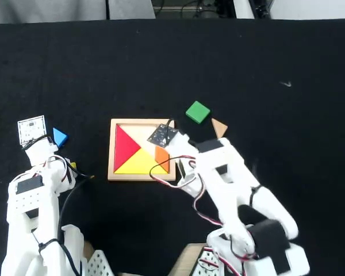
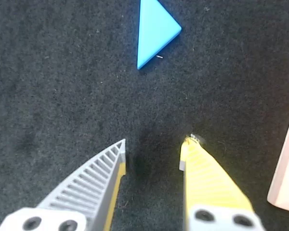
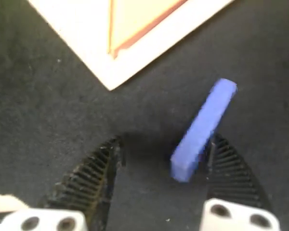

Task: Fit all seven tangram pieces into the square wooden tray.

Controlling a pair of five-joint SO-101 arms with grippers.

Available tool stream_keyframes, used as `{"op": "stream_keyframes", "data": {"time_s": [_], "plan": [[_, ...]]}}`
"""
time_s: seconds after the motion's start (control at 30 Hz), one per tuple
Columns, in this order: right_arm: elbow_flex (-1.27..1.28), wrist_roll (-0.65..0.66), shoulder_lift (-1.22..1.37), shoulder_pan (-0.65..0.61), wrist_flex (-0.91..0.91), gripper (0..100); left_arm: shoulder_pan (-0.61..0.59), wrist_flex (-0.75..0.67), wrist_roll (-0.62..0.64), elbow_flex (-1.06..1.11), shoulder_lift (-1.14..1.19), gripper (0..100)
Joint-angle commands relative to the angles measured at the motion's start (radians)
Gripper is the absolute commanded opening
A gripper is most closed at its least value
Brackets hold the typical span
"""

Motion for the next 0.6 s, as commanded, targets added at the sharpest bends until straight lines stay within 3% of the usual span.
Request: {"op": "stream_keyframes", "data": {"time_s": [0.0, 0.37, 0.57], "plan": [[-0.007, -0.009, 0.031, -0.011, -0.038, 26.8, 0.012, -0.015, 0.003, -0.004, -0.020, 19], [-0.025, -0.011, 0.031, -0.011, -0.034, 21.6, 0.012, -0.015, 0.003, -0.004, -0.020, 19], [-0.136, -0.129, -0.073, -0.041, 0.135, 21.6, 0.012, -0.015, 0.003, -0.004, -0.020, 19]]}}
